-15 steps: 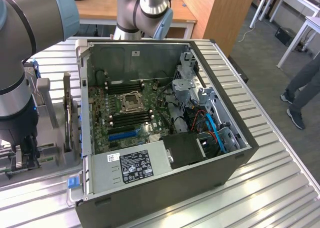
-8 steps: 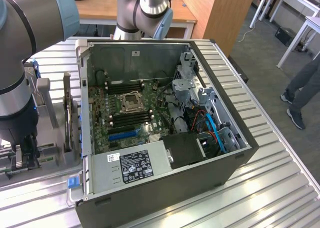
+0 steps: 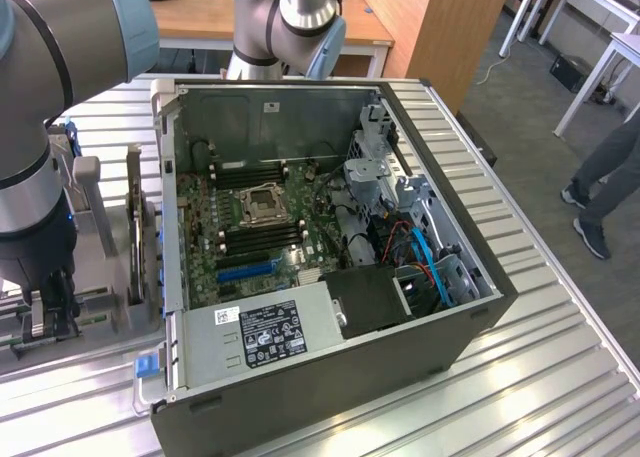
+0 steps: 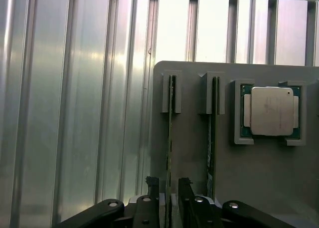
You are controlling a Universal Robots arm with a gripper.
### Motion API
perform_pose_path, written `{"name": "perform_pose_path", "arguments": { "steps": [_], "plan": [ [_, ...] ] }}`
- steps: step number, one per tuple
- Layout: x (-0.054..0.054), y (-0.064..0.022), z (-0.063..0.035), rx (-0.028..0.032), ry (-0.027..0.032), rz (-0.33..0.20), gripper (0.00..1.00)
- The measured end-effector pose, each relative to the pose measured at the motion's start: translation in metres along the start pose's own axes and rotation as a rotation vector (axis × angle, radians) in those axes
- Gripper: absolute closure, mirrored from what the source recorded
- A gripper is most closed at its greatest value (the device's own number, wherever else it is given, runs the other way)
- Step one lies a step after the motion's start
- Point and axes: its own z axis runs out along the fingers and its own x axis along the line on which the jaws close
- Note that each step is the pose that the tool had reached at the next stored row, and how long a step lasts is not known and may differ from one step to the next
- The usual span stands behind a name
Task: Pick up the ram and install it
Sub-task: 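Pick up the ram and move it above insertion slot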
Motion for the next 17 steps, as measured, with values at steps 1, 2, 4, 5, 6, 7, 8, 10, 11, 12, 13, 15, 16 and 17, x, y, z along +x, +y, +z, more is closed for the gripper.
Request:
{"name": "perform_pose_path", "arguments": {
  "steps": [1,2,4,5,6,7,8,10,11,12,13,15,16,17],
  "plan": [
    [-0.0003,0.0000,0.0001,0.0002,-0.0002,0.000,0.70],
    [-0.0006,0.0000,0.0000,0.0001,-0.0001,0.000,0.70],
    [-0.0008,0.0000,-0.0001,-0.0001,0.0001,0.000,0.70],
    [-0.0008,0.0000,-0.0001,-0.0001,0.0001,0.000,0.70],
    [-0.0008,0.0000,-0.0001,-0.0001,0.0001,0.000,0.70],
    [-0.0008,0.0000,-0.0001,-0.0001,0.0001,0.000,0.70],
    [-0.0008,0.0000,-0.0001,-0.0001,0.0001,0.000,0.70],
    [-0.0008,0.0000,-0.0001,0.0000,0.0001,0.000,0.72],
    [-0.0009,0.0000,0.0000,0.0000,0.0001,0.000,0.72],
    [-0.0009,0.0000,-0.0001,-0.0001,0.0001,0.000,0.78],
    [-0.0009,0.0000,-0.0001,-0.0001,0.0001,0.000,0.78],
    [-0.0009,0.0000,-0.0001,-0.0001,0.0001,0.000,0.78],
    [-0.0008,0.0000,0.0000,-0.0001,0.0001,0.000,0.78],
    [-0.0008,0.0000,0.0000,0.0000,0.0002,0.000,0.78]
  ]
}}
